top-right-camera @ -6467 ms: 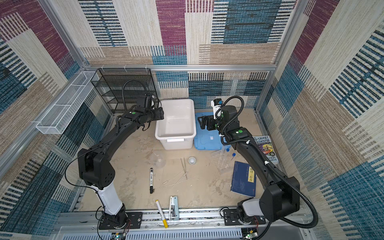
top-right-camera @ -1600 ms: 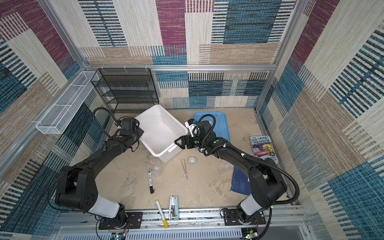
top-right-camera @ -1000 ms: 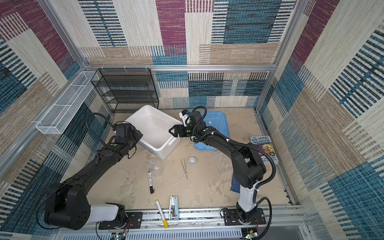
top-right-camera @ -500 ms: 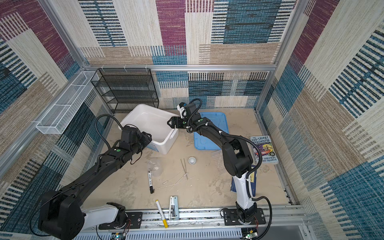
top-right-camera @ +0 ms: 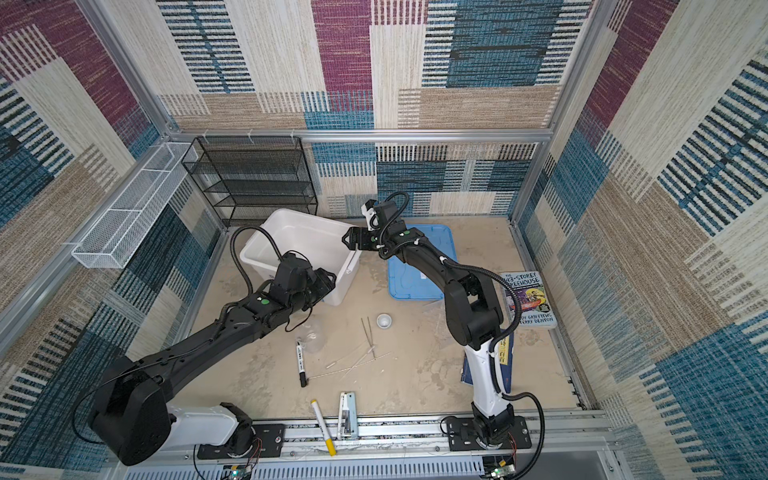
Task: Organize the chemistry lab equipment
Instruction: 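Lift and tilt the white bin with both grippers toward the robot, then lower the white bin onto the table and open both grippers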
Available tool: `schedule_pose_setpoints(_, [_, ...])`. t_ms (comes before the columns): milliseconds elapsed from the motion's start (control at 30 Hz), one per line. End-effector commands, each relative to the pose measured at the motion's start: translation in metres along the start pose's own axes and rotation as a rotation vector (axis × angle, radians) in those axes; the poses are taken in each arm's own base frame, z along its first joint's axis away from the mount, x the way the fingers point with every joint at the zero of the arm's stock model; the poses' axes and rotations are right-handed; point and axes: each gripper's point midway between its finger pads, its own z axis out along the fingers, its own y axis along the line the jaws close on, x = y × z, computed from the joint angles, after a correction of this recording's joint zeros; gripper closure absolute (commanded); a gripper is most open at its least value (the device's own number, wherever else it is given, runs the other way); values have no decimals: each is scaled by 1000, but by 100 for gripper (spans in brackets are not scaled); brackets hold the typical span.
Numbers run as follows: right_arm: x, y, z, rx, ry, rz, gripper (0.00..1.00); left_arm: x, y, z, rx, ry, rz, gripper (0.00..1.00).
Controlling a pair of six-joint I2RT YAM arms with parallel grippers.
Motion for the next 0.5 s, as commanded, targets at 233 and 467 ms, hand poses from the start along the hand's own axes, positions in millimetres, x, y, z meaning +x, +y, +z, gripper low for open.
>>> schedule_pose_setpoints(233, [-9, -4, 1, -10, -5, -29, 8, 11, -39, 25, 70, 21, -21, 41])
schedule_pose_setpoints(467, [-19, -24, -11, 49, -26, -8, 8, 22, -65, 40, 98, 45, 17, 41])
